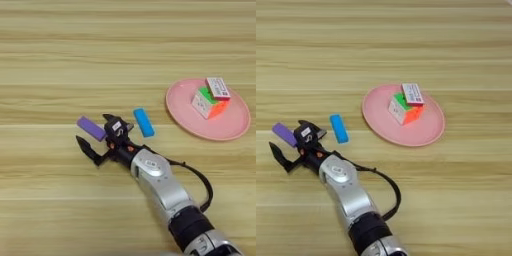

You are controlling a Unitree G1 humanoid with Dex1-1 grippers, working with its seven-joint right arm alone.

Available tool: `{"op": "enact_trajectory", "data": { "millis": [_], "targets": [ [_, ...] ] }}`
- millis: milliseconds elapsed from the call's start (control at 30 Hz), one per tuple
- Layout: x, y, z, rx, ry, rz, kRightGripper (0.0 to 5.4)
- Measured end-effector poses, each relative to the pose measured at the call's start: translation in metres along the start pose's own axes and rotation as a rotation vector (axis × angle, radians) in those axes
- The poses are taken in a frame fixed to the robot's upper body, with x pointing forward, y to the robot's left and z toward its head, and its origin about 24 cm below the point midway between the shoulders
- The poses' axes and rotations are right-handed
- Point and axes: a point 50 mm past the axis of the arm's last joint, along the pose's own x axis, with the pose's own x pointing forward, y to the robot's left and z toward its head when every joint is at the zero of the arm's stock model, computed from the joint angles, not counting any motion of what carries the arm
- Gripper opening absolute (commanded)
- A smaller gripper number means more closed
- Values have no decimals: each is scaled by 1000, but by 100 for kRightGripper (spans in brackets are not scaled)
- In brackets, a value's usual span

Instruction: Move the objects on the table

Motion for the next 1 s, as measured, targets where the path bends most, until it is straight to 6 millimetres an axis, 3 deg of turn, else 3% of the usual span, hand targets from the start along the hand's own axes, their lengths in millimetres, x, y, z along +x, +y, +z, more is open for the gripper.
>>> {"op": "enact_trajectory", "data": {
  "millis": [300, 500, 733, 1000],
  "targets": [
    [0, 0, 0, -8, -1, -1, 386],
    [-6, 1, 1, -40, 11, -28, 259],
    [-8, 1, 2, -37, 19, -42, 145],
    [-8, 0, 2, -66, 19, -96, 142]
  ]
}}
